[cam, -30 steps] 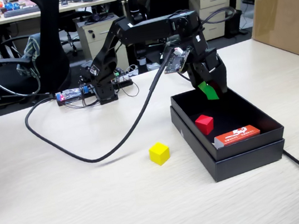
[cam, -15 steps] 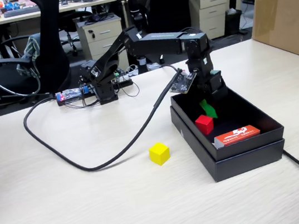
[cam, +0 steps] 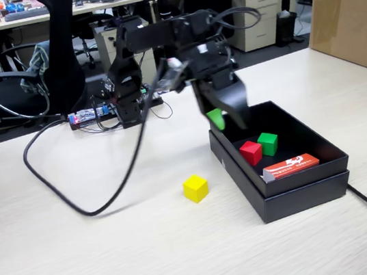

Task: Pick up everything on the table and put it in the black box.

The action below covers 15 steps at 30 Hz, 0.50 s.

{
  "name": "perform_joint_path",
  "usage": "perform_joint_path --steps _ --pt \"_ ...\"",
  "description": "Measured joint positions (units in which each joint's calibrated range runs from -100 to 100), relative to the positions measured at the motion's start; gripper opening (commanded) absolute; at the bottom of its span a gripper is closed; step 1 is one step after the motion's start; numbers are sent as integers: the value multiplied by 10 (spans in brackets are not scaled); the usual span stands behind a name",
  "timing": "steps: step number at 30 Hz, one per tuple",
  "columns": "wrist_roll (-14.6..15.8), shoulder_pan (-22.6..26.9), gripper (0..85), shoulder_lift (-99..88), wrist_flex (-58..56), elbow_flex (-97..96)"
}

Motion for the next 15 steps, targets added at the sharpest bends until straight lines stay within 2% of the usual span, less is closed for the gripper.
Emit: perform_joint_path --steps 6,15 --pt "-23 -36 464 -3 0 -68" --pt "-32 -51 465 39 0 -105"
